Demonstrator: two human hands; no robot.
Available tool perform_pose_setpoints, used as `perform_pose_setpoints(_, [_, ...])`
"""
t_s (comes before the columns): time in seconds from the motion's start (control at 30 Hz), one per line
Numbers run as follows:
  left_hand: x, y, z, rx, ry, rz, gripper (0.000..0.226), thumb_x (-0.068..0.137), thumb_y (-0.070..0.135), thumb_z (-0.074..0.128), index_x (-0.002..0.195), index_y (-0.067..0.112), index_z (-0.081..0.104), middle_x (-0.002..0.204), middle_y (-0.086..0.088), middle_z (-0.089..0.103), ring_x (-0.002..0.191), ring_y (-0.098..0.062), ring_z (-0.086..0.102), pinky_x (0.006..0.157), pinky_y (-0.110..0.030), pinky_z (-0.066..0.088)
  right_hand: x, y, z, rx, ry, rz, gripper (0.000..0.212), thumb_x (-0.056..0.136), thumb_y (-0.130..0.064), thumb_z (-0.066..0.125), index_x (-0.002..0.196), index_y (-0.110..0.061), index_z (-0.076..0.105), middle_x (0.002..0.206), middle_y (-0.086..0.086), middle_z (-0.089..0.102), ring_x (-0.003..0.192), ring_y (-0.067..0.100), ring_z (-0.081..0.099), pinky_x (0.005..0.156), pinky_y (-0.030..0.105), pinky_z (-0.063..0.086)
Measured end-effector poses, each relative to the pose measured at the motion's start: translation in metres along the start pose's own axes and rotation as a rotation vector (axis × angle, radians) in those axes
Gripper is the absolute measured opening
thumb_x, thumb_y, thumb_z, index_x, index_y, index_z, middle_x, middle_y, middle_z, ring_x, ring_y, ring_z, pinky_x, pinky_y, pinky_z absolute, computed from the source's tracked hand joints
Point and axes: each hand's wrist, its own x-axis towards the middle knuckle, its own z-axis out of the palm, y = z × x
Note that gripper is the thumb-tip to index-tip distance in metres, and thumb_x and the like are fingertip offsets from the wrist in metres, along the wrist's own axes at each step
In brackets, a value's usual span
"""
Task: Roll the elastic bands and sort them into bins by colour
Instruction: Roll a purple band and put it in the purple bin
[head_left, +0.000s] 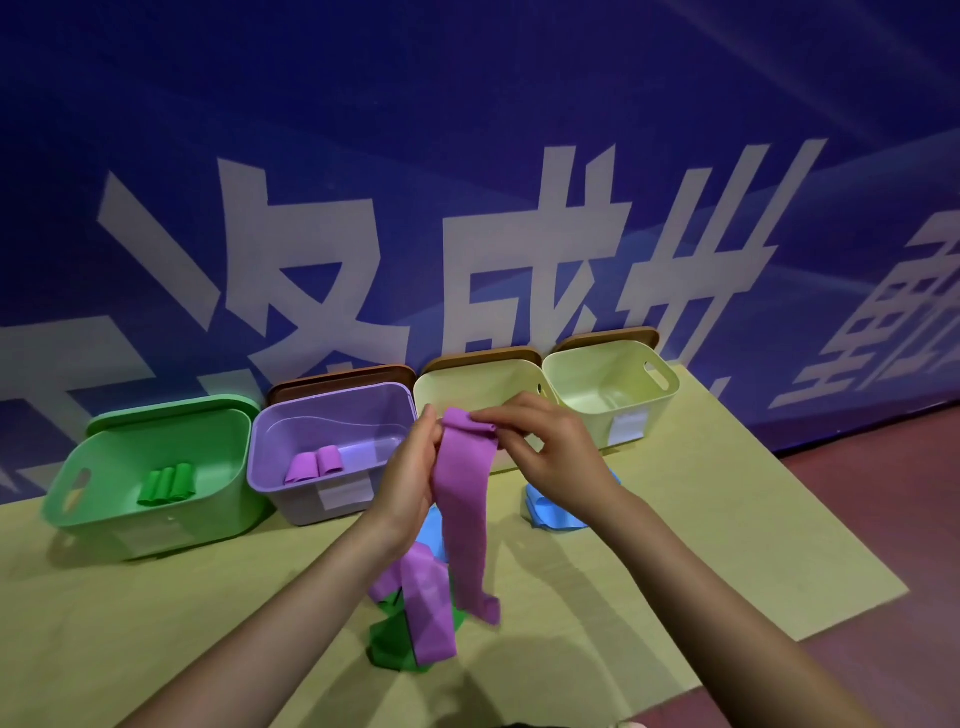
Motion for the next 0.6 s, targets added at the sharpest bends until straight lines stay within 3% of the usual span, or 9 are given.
perform_pose_setpoints(0.1, [-0.001,-0.003,-0.001,0.098,0.007,0.078,0.029,0.098,0.032,0.046,0.098,0.02,0.072,0.108,-0.004,0.071,0.107,-0.017,0.063,0.099,-0.035,0.042,-0.001,0.002,-0.004,-0.013,-0.005,-0.037,0.029,0.086,0.002,0.057,0.107,-0.01,0.073,0.085,0.004,0.064,0.077,0.005,0.057,0.073,0.013,0.043])
perform_pose_setpoints(0.23, [-0.003,-0.006,0.0,0.156,0.029,0.125,0.021,0.098,0.024,0.049,0.09,0.02,0.068,0.097,-0.007,0.063,0.095,-0.019,0.056,0.086,-0.036,0.039,-0.002,-0.002,-0.004,0.072,0.003,0.024,0.028,0.086,0.001,0.056,0.106,-0.01,0.073,0.084,0.0,0.064,0.076,0.006,0.059,0.071,0.018,0.045])
perform_pose_setpoints(0.3, [-0.004,-0.006,0.003,0.177,0.035,0.143,0.02,0.099,0.021,0.047,0.089,0.019,0.064,0.094,-0.007,0.059,0.09,-0.016,0.053,0.082,-0.033,0.038,-0.002,-0.007,-0.004,0.173,0.004,0.098,0.03,0.086,0.002,0.052,0.105,-0.008,0.072,0.086,0.001,0.063,0.075,0.009,0.061,0.071,0.025,0.05])
perform_pose_setpoints(0.43, [-0.006,-0.008,0.005,0.263,0.032,0.231,0.02,0.101,0.02,0.044,0.094,0.012,0.061,0.09,-0.008,0.057,0.084,-0.013,0.051,0.074,-0.025,0.04,-0.001,-0.02,-0.003,0.53,0.068,0.361,0.03,0.086,-0.008,0.048,0.108,-0.006,0.068,0.081,0.003,0.062,0.066,0.015,0.058,0.07,0.027,0.05])
perform_pose_setpoints(0.53, [-0.007,-0.009,0.007,0.323,0.036,0.283,0.022,0.102,0.02,0.041,0.094,0.018,0.061,0.088,-0.006,0.061,0.078,-0.007,0.055,0.068,-0.018,0.042,0.003,-0.023,-0.001,0.532,0.052,0.474,0.021,0.091,-0.011,0.06,0.111,-0.008,0.066,0.07,0.0,0.06,0.059,0.011,0.055,0.062,0.025,0.048])
perform_pose_setpoints(0.6, [-0.008,-0.009,0.009,0.332,0.04,0.291,0.023,0.103,0.019,0.039,0.093,0.021,0.06,0.09,-0.008,0.061,0.079,-0.011,0.056,0.069,-0.02,0.043,0.004,-0.023,0.0,0.47,0.025,0.485,0.013,0.092,-0.008,0.061,0.102,-0.009,0.069,0.066,-0.008,0.062,0.057,0.005,0.054,0.057,0.021,0.046])
